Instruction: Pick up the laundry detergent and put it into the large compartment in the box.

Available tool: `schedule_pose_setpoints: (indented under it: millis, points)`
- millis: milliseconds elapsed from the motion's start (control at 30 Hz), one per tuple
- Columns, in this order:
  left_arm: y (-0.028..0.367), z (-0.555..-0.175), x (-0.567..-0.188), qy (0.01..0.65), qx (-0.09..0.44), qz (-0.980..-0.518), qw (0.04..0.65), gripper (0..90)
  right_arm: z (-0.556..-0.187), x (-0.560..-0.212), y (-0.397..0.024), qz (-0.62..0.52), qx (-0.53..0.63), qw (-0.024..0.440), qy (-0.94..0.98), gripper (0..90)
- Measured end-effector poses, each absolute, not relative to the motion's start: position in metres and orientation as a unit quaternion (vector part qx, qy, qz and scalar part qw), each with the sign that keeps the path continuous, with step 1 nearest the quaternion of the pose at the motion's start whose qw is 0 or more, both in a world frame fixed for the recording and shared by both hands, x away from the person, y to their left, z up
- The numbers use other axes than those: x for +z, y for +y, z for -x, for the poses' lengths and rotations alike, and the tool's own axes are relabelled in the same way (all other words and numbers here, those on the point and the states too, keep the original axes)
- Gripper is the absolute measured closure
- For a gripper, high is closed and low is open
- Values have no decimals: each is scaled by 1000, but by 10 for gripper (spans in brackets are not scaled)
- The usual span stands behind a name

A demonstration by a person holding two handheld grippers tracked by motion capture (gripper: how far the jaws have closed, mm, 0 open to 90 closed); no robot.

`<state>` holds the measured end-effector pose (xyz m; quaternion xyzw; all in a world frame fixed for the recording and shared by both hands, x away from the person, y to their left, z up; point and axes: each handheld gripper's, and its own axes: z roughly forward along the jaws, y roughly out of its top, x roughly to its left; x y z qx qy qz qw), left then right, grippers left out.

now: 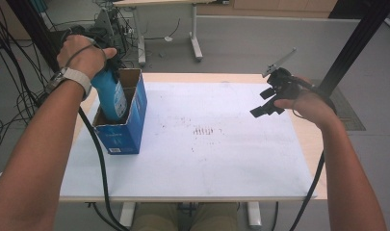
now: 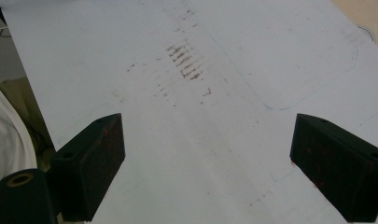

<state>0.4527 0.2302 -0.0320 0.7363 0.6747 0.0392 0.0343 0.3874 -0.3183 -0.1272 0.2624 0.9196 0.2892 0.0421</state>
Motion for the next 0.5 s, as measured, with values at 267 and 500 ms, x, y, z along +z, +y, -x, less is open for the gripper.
schedule_pose_setpoints:
  millis: [267, 500]
  points:
    - [226, -456, -46, 676, 41, -736, 27, 373, -386, -127, -320, -265, 289, 42, 919, 102]
    - [224, -459, -60, 672, 38, -739, 26, 373, -388, -129, -320, -267, 286, 39, 919, 102]
